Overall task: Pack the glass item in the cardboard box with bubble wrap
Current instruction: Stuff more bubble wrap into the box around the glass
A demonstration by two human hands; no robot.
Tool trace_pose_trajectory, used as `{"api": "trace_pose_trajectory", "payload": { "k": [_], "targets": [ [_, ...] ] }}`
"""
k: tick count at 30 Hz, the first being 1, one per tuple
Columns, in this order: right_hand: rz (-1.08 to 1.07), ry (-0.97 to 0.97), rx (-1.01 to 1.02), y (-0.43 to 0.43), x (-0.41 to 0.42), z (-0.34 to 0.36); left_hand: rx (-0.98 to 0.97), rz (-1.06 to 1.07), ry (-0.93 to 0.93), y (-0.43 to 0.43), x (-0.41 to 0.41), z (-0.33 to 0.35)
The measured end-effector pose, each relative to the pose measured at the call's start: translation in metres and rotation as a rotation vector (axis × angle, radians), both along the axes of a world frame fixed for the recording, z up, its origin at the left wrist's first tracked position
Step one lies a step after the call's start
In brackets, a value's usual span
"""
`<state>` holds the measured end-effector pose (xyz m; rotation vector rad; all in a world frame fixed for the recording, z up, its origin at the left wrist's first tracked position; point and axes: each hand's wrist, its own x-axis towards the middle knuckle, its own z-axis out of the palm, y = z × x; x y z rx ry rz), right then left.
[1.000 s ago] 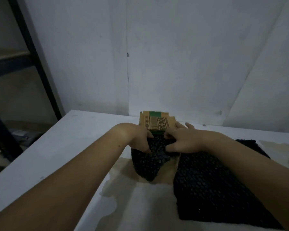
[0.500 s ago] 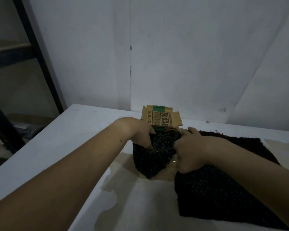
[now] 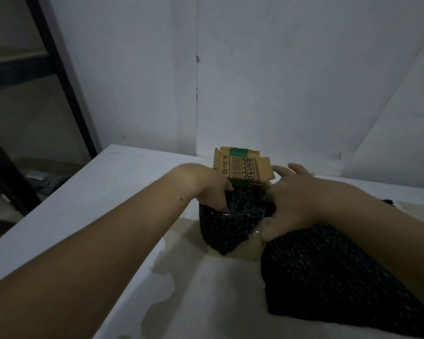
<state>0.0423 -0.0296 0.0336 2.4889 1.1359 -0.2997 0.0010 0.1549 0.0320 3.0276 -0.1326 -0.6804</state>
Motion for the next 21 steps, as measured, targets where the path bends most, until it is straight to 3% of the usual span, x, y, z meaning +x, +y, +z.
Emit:
{"api": "trace_pose_trajectory", "payload": {
  "k": [3,8,14,21],
  "targets": [
    [-0.047,0.036,-0.087,0.011,0.006,-0.005,0.018,0.014,0.012,-0.002,0.000,0.001],
    [0.007,-0.049,-0.022,0.005,-0.002,-0.012,0.018,0.040,0.020,-0.004,-0.004,0.003],
    [0.136,-0.157,0.367,-0.017,0.005,-0.001,0.020,0.055,0.023,-0.006,-0.003,0.005],
    [-0.034,0.050,0.224,-0.002,0.014,-0.034,0.005,0.018,0.001,-0.002,-0.003,0.000]
  ]
}}
